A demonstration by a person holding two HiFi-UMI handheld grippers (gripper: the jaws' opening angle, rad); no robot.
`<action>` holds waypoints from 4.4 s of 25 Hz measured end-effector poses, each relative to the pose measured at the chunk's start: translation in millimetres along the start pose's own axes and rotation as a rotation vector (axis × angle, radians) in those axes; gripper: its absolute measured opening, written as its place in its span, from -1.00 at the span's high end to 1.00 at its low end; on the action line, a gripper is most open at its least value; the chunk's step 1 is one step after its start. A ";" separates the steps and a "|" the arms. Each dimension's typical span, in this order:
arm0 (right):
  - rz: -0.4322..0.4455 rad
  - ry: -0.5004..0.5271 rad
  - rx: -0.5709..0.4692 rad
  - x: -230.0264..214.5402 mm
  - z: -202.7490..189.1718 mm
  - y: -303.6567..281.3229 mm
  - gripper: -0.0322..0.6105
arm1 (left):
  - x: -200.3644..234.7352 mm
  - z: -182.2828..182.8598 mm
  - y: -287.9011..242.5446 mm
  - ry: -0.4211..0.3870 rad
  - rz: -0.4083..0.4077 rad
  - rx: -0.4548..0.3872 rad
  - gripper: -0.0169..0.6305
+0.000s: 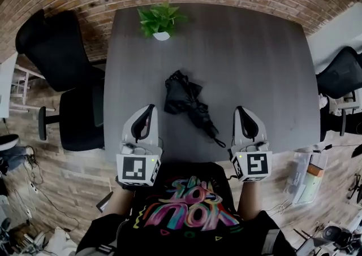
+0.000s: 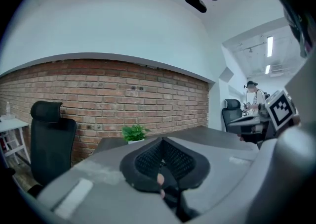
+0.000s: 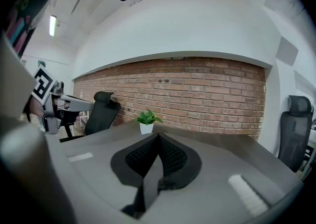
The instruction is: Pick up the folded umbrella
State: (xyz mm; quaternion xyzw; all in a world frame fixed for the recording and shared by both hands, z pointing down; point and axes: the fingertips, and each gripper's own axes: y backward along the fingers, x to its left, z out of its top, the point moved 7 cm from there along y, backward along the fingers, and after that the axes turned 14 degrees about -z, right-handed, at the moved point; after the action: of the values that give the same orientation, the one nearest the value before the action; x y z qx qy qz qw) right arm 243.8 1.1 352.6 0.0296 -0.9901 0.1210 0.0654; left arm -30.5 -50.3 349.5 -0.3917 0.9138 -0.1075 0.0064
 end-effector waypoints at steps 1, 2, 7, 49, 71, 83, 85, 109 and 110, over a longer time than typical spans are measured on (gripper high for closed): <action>0.001 -0.002 0.000 1.4 0.9 -1.9 0.89 | 2.1 0.6 0.0 0.000 0.000 -0.002 0.94; 0.000 -0.005 0.000 2.6 1.6 -3.9 0.89 | 4.4 1.5 -0.2 0.001 0.000 -0.004 0.94; -0.001 -0.002 0.006 9.5 4.0 -11.1 0.89 | 12.6 4.8 0.1 0.010 0.000 -0.006 0.94; 0.347 0.175 0.336 86.7 -92.1 -86.8 0.14 | 38.3 -8.8 21.3 0.078 0.120 0.022 0.94; 0.440 0.368 0.523 132.0 -151.6 -116.7 -0.08 | 42.3 -11.8 12.2 0.083 0.105 0.032 0.94; 0.382 0.314 0.629 138.7 -162.0 -125.3 -0.04 | 47.7 -14.1 10.0 0.098 0.103 0.030 0.94; 0.379 0.312 0.628 138.9 -162.1 -124.5 -0.03 | 45.9 -14.1 9.6 0.099 0.095 0.029 0.94; 0.344 0.293 0.611 140.4 -162.5 -119.5 0.17 | 45.2 -12.4 19.1 0.089 0.094 0.013 0.94; 0.347 0.286 0.614 139.7 -162.4 -119.7 0.18 | 45.5 -12.0 19.1 0.089 0.094 0.012 0.94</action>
State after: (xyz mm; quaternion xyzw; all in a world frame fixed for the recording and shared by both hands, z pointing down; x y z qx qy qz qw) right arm 134.4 -81.4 556.2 -0.1373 -0.8790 0.4240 0.1697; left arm -76.8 -67.8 360.7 -0.3429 0.9300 -0.1299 -0.0269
